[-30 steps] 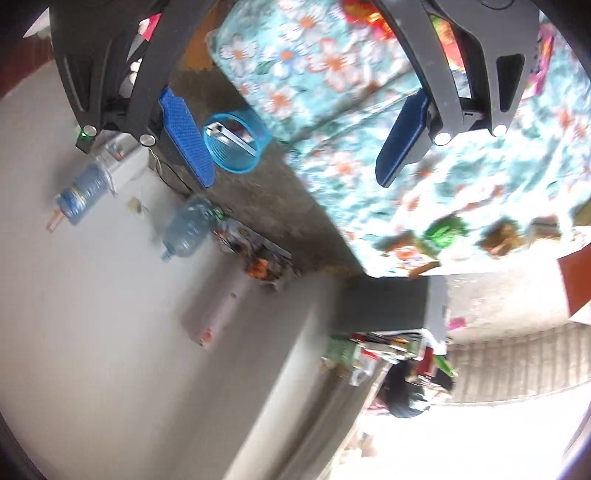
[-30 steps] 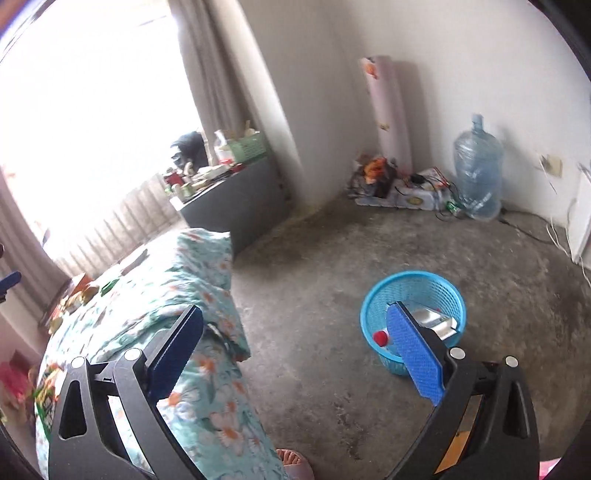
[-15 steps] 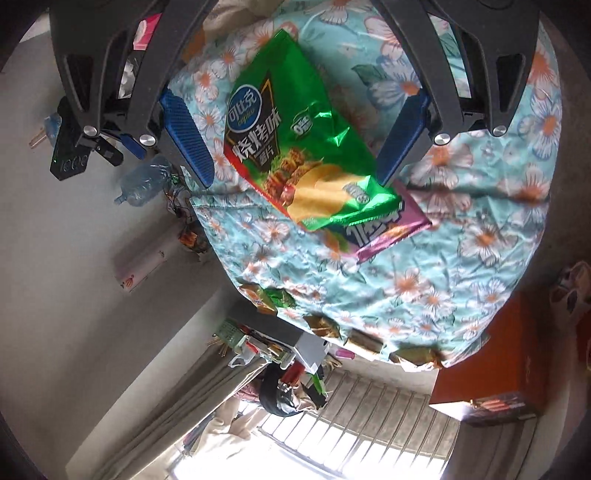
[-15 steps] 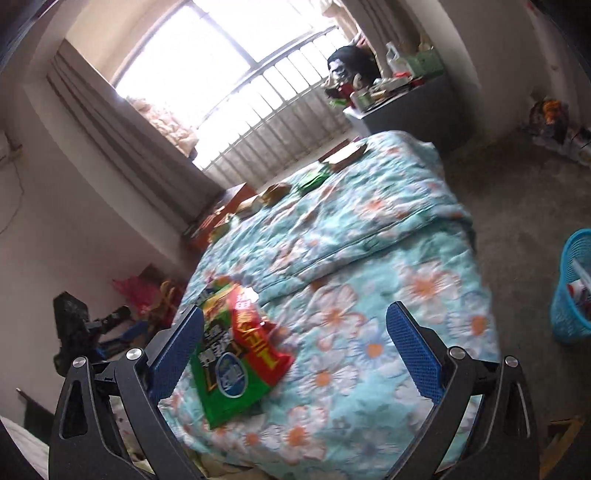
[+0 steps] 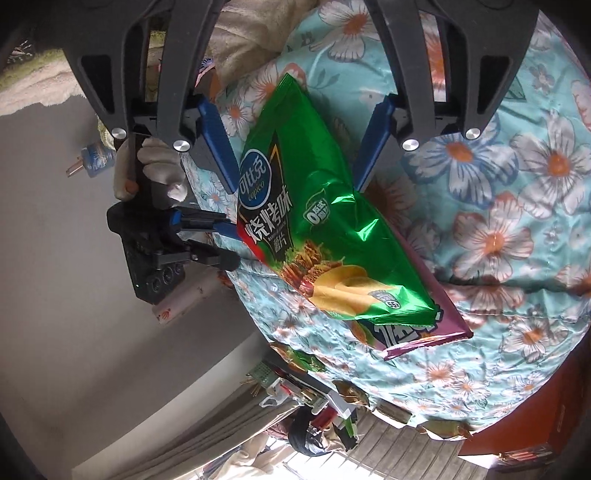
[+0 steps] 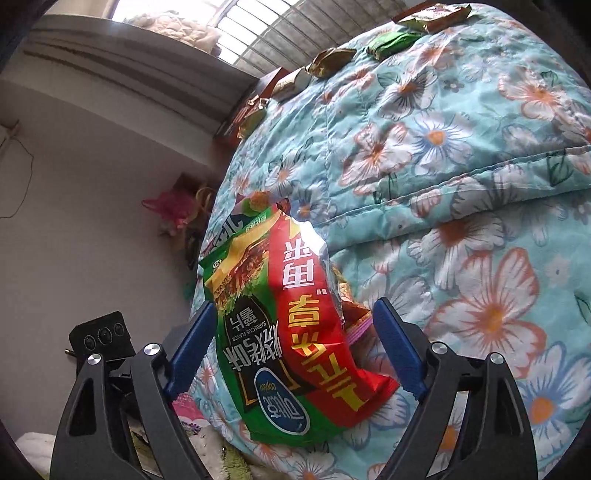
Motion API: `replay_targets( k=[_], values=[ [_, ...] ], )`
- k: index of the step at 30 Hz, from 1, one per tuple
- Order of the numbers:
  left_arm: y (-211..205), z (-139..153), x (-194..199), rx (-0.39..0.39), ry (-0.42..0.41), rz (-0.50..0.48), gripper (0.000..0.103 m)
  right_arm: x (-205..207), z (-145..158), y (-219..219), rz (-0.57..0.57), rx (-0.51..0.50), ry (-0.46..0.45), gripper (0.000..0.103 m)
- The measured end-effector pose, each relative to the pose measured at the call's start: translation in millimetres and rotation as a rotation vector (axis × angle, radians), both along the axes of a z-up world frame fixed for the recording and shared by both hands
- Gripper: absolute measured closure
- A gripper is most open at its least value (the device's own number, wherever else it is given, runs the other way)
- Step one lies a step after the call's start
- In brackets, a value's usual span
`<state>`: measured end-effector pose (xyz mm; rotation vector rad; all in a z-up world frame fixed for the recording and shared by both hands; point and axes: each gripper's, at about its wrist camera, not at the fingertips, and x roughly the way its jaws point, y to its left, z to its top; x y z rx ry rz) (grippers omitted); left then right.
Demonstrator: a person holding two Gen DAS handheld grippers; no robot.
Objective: Collect trash
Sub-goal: 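Grasp the green and red chip bag with the right tool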
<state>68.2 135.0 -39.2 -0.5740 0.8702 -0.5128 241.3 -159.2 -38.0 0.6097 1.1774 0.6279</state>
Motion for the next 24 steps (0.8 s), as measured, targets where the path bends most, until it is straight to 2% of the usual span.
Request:
replay_targets(
  k=[2,7,14,17,20,21,23,24],
  values=[
    [-7,0,0,0.003,-0.009,-0.015,0.049,0,0,7,0.024,-0.006,0.007,0.033],
    [-26,10,-2,-0.008,-0.058,-0.077,0.049,-20,16,16,0.056,-0.001,-0.047,0.047],
    [-65,24,6,-0.018,-0.121,-0.204,0.049,-63,32,-15,-0.002,0.040,-0.102,0.063],
    [-75,24,10,-0.028,-0.125,-0.235,0.049,-71,30,-29,-0.033,0.038,-0.093,0.063],
    [-70,24,8,-0.014,-0.126,-0.224,0.049,-73,22,-40,-0.067,0.025,-0.075,0.062],
    [-66,23,8,0.002,-0.122,-0.210,0.049,-72,19,-45,-0.069,0.032,-0.060,0.060],
    [-55,21,4,0.037,-0.109,-0.178,0.049,-63,11,-47,-0.073,0.046,-0.035,0.046],
    [-49,19,2,0.053,-0.101,-0.159,0.049,-62,7,-46,-0.073,0.046,-0.027,0.044]
  ],
)
